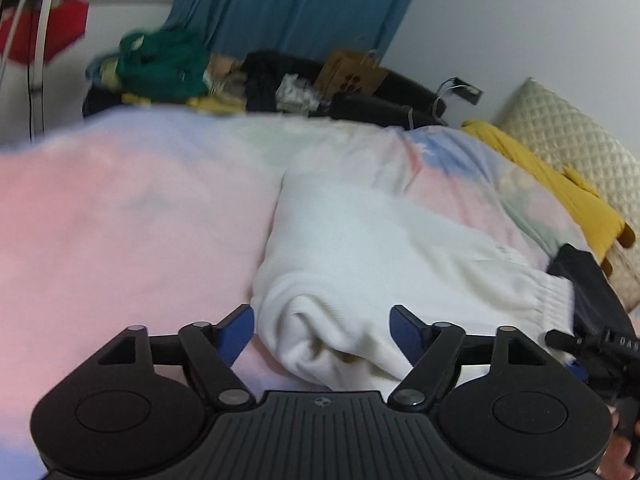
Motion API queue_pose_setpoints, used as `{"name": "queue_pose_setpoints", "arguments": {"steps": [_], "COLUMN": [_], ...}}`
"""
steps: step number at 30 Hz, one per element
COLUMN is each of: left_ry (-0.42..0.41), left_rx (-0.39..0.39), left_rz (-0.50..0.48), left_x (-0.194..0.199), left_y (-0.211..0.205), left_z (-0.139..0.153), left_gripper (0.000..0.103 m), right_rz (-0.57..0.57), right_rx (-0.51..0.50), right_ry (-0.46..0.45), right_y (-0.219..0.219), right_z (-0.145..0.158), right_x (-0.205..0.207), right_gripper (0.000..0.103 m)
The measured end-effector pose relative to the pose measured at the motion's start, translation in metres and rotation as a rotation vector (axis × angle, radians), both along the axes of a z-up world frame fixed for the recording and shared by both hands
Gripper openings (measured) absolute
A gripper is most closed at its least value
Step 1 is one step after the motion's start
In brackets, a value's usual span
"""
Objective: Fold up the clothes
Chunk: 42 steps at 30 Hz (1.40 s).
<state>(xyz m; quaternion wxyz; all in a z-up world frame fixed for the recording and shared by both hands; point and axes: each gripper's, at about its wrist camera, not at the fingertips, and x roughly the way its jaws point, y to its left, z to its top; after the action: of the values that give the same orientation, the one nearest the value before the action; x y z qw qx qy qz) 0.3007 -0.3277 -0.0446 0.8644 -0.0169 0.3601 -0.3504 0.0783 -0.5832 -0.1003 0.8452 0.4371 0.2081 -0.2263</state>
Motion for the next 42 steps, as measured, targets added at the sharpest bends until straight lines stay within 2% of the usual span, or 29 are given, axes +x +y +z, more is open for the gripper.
{"name": "queue_pose_setpoints", "arguments": {"steps": [2,5,12,14,16,17,18,23,26,28,31,34,42], "left_ry": [-0.049,-0.123,-0.296,-0.335,-0.369,-0.384,-0.397,-0.447,-0.457,-0.447,-0.428,-0.452,-0.437], "left_rx": [0.005,0.003,-0.002,-0.013,-0.029,-0.03,-0.023,0.021,0.054,0.046,0.016,0.015,0.045], "left_rz": [-0.006,-0.012,-0.029,-0.033,-0.034,-0.036,-0.029,-0.016,0.029,0.045,0.091,0.128,0.138], "left_x": [-0.021,-0.056,-0.149,-0.175,-0.202,-0.214,-0.225,-0.275,-0.297,-0.308,-0.318,-0.326,-0.323], "left_y": [0.011,0.029,0.06,0.07,0.081,0.085,0.09,0.109,0.121,0.13,0.147,0.161,0.181], "left_z": [0.03,0.077,0.176,0.196,0.214,0.22,0.226,0.234,0.221,0.208,0.189,0.176,0.145], "left_gripper": [0.08,0.081,0.095,0.099,0.103,0.103,0.103,0.103,0.103,0.103,0.103,0.103,0.103], "right_rz": [0.02,0.053,0.135,0.163,0.179,0.185,0.191,0.209,0.204,0.204,0.194,0.191,0.19], "right_rx": [-0.039,-0.112,-0.263,-0.297,-0.333,-0.353,-0.369,-0.462,-0.517,-0.539,-0.569,-0.605,-0.641], "right_ry": [0.016,-0.013,-0.079,-0.094,-0.107,-0.117,-0.124,-0.152,-0.169,-0.156,-0.133,-0.099,-0.053], "right_y": [0.01,0.026,0.066,0.08,0.095,0.104,0.113,0.161,0.186,0.2,0.219,0.236,0.261], "right_z": [0.023,0.065,0.157,0.178,0.195,0.202,0.209,0.225,0.222,0.215,0.202,0.188,0.152], "right_x": [-0.012,-0.035,-0.077,-0.087,-0.098,-0.103,-0.108,-0.132,-0.147,-0.152,-0.158,-0.16,-0.152], "right_gripper": [0.06,0.06,0.061,0.068,0.085,0.088,0.086,0.086,0.086,0.086,0.086,0.086,0.086]}}
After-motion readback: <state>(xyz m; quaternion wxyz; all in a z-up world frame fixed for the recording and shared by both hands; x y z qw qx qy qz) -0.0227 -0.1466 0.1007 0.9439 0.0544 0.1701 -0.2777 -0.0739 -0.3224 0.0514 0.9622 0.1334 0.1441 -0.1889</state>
